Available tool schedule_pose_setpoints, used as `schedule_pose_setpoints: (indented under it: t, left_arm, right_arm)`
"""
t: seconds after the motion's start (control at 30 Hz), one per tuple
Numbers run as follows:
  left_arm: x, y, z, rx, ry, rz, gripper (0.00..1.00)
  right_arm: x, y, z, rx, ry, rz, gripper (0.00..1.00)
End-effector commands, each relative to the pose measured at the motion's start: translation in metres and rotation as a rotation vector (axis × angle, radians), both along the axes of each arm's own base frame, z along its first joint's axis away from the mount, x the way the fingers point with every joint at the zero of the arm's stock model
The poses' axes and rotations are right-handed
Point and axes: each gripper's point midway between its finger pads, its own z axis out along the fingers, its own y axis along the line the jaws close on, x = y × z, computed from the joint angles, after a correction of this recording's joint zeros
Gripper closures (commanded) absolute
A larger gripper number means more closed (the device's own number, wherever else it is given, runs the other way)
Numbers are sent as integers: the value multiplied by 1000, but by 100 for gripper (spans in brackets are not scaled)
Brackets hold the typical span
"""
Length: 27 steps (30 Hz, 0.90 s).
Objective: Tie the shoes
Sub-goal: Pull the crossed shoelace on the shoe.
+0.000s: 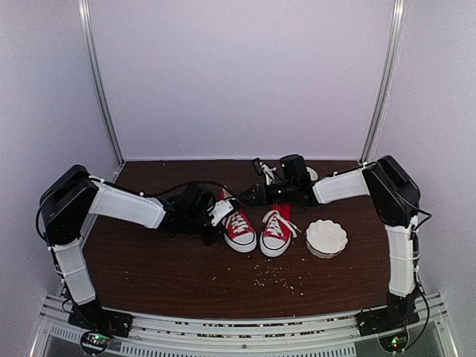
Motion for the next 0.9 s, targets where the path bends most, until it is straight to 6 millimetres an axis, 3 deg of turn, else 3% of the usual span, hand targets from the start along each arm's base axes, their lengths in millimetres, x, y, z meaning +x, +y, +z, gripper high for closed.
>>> schedule_pose_setpoints:
  t: [0.0, 0.23, 0.5, 0.6, 0.63, 0.7, 0.8, 0.87]
  left_arm:
    - [-8, 3, 1, -14, 31, -5, 100]
    - [-12, 8, -5, -1, 44, -1, 100]
    - [-16, 12, 0, -11, 31, -7, 100]
    - [-18, 17, 12, -58, 4, -19, 100]
    - [-15, 22, 14, -81, 4, -11, 95]
    - [-3, 36, 13, -98, 12, 33, 75]
    - [3, 38, 3, -79, 11, 31, 59]
    - [3, 32, -4, -74, 17, -1, 34]
  right_arm:
    - [-5, 10, 12, 56, -10, 24, 58]
    - [-5, 29, 6, 85, 21, 43, 53]
    - [8, 31, -7, 45, 26, -6, 50]
    - [9, 30, -8, 34, 21, -15, 49]
    - [9, 29, -8, 31, 19, -16, 49]
    - [10, 30, -6, 29, 15, -15, 49]
    - [13, 31, -7, 25, 16, -15, 49]
    - [14, 31, -9, 19, 16, -18, 49]
